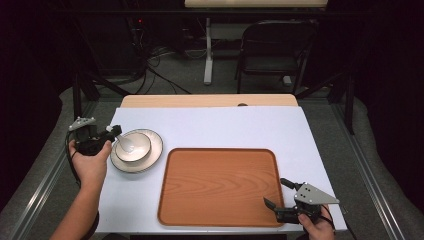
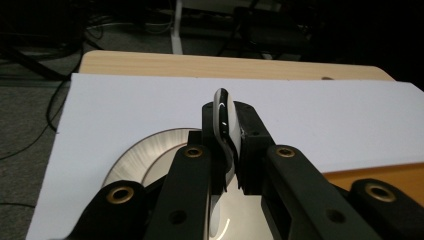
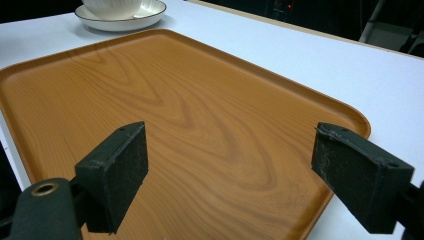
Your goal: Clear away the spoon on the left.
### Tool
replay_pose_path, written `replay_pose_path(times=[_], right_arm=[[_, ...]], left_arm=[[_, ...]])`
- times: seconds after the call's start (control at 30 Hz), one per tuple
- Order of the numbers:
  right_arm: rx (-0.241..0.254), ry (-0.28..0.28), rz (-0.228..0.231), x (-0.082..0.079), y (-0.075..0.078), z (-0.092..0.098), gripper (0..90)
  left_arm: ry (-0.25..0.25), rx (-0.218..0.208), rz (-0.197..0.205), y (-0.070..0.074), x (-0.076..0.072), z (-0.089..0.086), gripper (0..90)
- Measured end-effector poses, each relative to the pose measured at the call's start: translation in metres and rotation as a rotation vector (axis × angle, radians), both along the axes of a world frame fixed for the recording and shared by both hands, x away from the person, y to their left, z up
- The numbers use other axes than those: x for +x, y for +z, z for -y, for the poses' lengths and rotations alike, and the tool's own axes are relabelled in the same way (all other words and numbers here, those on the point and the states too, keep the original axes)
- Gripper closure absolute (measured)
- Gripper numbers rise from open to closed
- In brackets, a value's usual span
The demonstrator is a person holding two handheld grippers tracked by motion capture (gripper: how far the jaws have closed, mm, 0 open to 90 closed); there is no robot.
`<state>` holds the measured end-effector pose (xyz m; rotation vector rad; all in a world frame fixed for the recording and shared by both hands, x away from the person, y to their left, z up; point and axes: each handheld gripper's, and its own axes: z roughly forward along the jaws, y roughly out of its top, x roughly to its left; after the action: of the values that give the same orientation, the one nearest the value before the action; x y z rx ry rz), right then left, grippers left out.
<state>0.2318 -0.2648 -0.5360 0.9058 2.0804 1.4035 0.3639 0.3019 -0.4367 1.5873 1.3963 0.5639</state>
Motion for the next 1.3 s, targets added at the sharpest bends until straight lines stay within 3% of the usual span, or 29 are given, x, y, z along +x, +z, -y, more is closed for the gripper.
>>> replay_pose_path(times=[0.3, 0.5, 1.3], right_arm=[[-0.001, 0.000, 0.001, 0.000, 0.000, 0.000, 14.4], [-0.002, 0.000, 0.002, 0.000, 0.000, 0.000, 14.4], [-0.002, 0.000, 0.001, 0.000, 0.000, 0.000, 14.4]], left_arm=[[-0.157, 0.039, -0.031, 0.011, -0.013, 0.018, 85.0], [-0.247, 0.032, -0.051, 0.014, -0.019, 0.028, 85.0], [-0.466, 0.126, -0.115, 0.004, -0.043, 0.072, 85.0]])
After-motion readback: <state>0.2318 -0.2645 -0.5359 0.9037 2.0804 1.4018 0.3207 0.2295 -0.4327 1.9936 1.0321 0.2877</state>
